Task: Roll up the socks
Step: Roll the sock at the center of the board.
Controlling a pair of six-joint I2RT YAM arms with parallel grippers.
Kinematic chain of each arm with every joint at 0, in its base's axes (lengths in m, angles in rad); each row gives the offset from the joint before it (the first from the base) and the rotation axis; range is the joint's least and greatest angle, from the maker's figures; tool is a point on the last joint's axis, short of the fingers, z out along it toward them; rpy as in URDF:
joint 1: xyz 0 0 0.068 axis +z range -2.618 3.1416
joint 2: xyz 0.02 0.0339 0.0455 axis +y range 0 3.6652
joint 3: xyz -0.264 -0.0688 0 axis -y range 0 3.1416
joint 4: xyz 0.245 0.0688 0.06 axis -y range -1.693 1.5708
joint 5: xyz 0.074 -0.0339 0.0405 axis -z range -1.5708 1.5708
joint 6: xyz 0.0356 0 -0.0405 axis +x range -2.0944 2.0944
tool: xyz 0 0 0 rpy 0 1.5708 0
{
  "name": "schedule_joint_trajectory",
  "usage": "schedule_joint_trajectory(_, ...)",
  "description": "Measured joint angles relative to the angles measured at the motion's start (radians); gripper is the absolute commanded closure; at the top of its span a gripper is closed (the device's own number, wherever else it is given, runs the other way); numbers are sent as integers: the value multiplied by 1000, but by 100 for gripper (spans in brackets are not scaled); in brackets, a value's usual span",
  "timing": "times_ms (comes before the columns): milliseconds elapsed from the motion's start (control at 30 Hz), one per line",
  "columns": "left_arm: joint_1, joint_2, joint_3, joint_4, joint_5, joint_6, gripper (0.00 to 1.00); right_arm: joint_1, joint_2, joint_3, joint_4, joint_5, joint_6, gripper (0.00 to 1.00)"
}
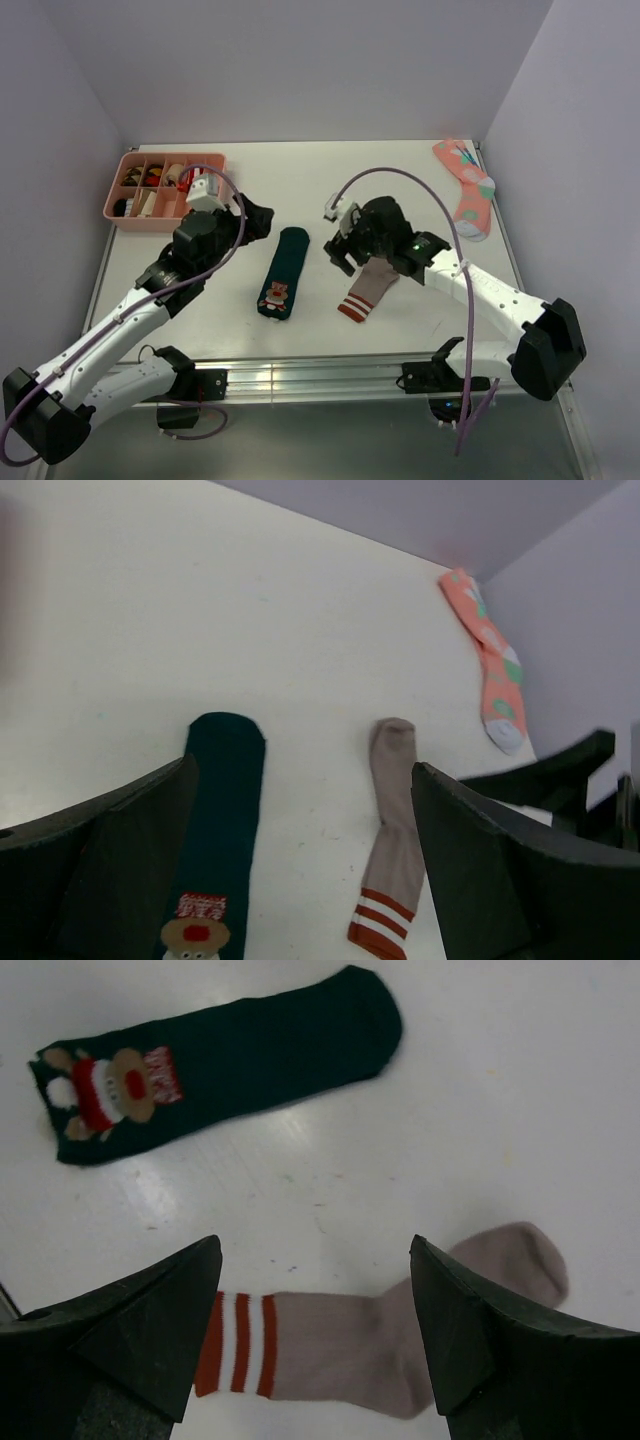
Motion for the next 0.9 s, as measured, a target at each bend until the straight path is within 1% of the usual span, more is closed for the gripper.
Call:
schedule_joint_trajectory(33, 6, -5, -5, -17, -19, -14, 11, 29, 13, -2, -2, 1, -3, 18)
schedule_joint_trajectory(67, 19, -11, -10, -34, -42, -35, 16, 66, 29, -5, -1, 1, -6, 19)
schedule_joint_trajectory(167, 66, -30, -27, -95, -99, -87, 21, 152, 66, -7, 5, 3, -7, 20)
schedule_joint_trajectory(300, 125, -72, -62, -164, -142, -137, 21, 265, 129, -7, 37, 21, -10, 21)
schedule_joint_trajectory(467, 163, -154, -105, -232, -169, -168, 21, 394, 275, 10, 61, 36, -13, 24)
schedule_joint_trajectory(567, 187, -186, -112, -257, -175, -173, 21, 444, 359, 34, 82, 57, -8, 25)
schedule_joint_trajectory(700, 221, -190, -112, -287, -175, -176, 21, 499, 438, 78, 111, 94, 12, 25)
schedule_joint_trajectory(800, 261, -187, -112, -306, -171, -176, 21, 528, 474, 104, 149, 121, 24, 26)
schedule_joint_trajectory(900, 327, -170, -111, -309, -140, -167, 21, 554, 502, 124, 180, 149, 37, 27)
